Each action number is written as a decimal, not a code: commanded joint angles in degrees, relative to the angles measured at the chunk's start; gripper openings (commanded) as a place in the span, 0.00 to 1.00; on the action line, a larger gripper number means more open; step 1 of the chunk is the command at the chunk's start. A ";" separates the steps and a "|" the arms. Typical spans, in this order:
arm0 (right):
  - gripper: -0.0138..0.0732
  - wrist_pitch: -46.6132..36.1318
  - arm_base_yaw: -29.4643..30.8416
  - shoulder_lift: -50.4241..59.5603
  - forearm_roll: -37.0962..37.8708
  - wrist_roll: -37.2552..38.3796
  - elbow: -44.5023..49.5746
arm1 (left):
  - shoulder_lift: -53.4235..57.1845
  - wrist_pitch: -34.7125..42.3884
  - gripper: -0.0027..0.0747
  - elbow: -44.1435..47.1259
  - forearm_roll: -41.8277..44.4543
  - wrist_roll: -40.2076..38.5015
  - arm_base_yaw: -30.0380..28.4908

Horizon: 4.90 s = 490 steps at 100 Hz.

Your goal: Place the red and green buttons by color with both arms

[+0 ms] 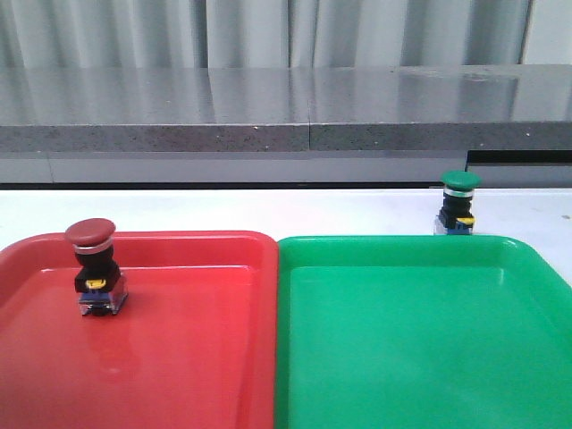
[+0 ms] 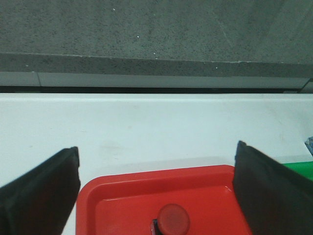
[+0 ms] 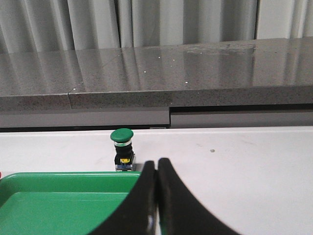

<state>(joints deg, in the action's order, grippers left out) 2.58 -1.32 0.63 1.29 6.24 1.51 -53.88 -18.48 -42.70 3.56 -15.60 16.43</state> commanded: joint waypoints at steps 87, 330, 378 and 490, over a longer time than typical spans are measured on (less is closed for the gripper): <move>0.03 -4.72 0.30 1.18 0.04 -0.40 -0.76 | 22.67 7.20 0.01 20.01 3.52 -0.59 -0.99; 0.03 -4.72 0.30 1.18 0.04 -0.40 -0.76 | 56.00 16.17 0.01 45.14 -0.69 7.46 -10.47; 0.03 -6.42 0.30 1.18 0.04 -0.40 -0.76 | 56.00 16.17 0.01 45.14 -0.69 7.46 -10.47; 0.04 25.13 0.30 -47.14 0.02 -0.12 -40.74 | 56.00 16.17 0.01 45.14 -0.69 7.46 -10.47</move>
<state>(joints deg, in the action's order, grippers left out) 30.37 -1.32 -45.11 0.95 6.24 -37.19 0.28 -6.59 0.16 3.17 -7.99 5.99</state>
